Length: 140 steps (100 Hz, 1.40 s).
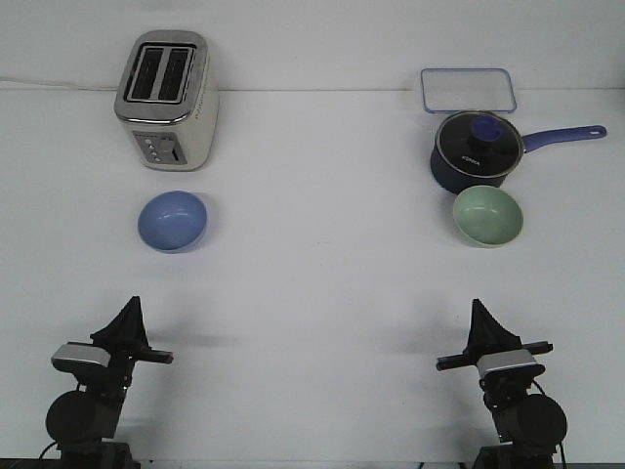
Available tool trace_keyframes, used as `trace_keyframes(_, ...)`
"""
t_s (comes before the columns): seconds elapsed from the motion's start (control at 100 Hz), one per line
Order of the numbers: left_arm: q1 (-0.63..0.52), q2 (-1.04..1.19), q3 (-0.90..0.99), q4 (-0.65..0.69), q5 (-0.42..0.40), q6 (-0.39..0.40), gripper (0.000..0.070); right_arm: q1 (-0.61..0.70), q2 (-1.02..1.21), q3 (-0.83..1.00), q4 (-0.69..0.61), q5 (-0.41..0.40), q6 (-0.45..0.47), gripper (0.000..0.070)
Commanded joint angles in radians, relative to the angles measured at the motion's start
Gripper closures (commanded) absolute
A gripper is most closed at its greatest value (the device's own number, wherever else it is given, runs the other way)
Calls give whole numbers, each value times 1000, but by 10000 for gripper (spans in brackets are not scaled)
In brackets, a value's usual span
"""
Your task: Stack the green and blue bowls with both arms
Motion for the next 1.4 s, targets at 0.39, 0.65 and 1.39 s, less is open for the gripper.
trace_keyframes(0.39, 1, -2, -19, 10, 2, 2, 689, 1, -1, 10, 21, -2, 20, 699)
trace_keyframes(0.65, 1, -2, -19, 10, 2, 2, 689, 1, 23, 151, -106, 3, 92, 699)
trace_keyframes(1.39, 1, -2, -19, 10, 2, 2, 689, 1, 723, 958, -837, 0, 82, 699)
